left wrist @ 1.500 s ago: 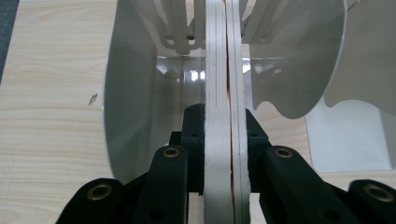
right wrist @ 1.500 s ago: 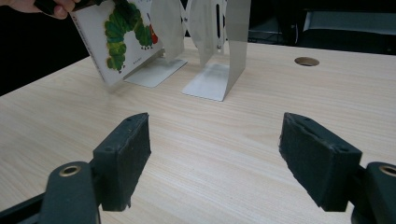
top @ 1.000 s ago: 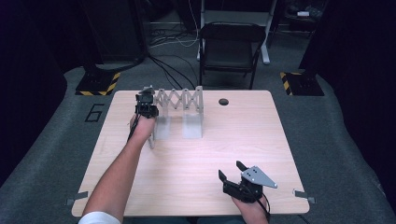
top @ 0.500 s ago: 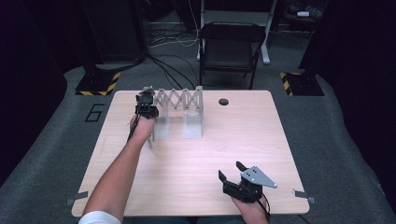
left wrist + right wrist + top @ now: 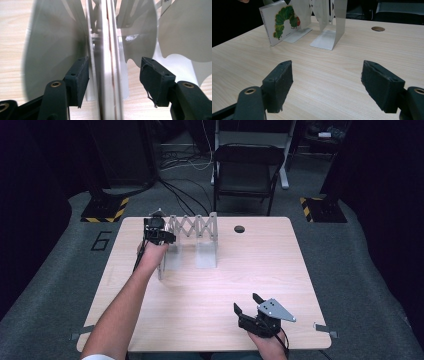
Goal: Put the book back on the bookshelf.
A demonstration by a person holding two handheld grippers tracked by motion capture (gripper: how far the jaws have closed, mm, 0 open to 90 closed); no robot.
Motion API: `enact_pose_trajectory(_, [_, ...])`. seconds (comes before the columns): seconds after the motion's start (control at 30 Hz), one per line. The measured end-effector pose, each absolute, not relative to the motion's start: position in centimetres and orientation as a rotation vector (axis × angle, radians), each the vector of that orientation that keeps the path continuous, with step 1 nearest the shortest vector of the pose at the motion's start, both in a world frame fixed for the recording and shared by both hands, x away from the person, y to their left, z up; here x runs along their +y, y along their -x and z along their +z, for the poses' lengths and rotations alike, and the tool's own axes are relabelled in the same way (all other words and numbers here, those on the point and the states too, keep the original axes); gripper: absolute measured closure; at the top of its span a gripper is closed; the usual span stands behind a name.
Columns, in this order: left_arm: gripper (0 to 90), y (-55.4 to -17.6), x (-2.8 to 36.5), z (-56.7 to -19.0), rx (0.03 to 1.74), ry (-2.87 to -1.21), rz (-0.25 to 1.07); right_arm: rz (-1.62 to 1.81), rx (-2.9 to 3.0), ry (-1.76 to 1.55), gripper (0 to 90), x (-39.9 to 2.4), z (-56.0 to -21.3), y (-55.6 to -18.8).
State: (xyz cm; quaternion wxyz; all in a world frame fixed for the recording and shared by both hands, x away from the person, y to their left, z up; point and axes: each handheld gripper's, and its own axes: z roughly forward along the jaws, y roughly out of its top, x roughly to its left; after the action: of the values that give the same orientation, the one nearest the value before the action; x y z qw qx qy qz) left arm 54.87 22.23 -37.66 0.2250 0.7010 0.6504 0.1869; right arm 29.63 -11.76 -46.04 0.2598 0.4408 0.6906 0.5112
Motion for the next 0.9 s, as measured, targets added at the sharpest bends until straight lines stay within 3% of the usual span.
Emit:
enact_pose_trajectory(0.33, [41.1,-53.9,22.4,-36.6,1.75,-1.951,0.588,1.375,1.884,-1.184,25.0,-11.7,-46.1,-29.5])
enact_pose_trajectory(0.57, [39.6,-53.8,22.7,-36.3,1.713,-1.935,0.517,1.368,1.882,-1.19,25.3,-11.7,-46.2,-29.6])
enact_pose_trajectory(0.77, [33.8,-53.2,21.1,-36.7,1.693,-1.982,0.471,1.373,1.876,-1.185,25.4,-11.6,-46.2,-29.7])
enact_pose_trajectory(0.9, [29.4,-52.8,19.4,-37.4,1.659,-2.043,0.507,1.372,1.882,-1.183,25.7,-11.5,-46.3,-29.7])
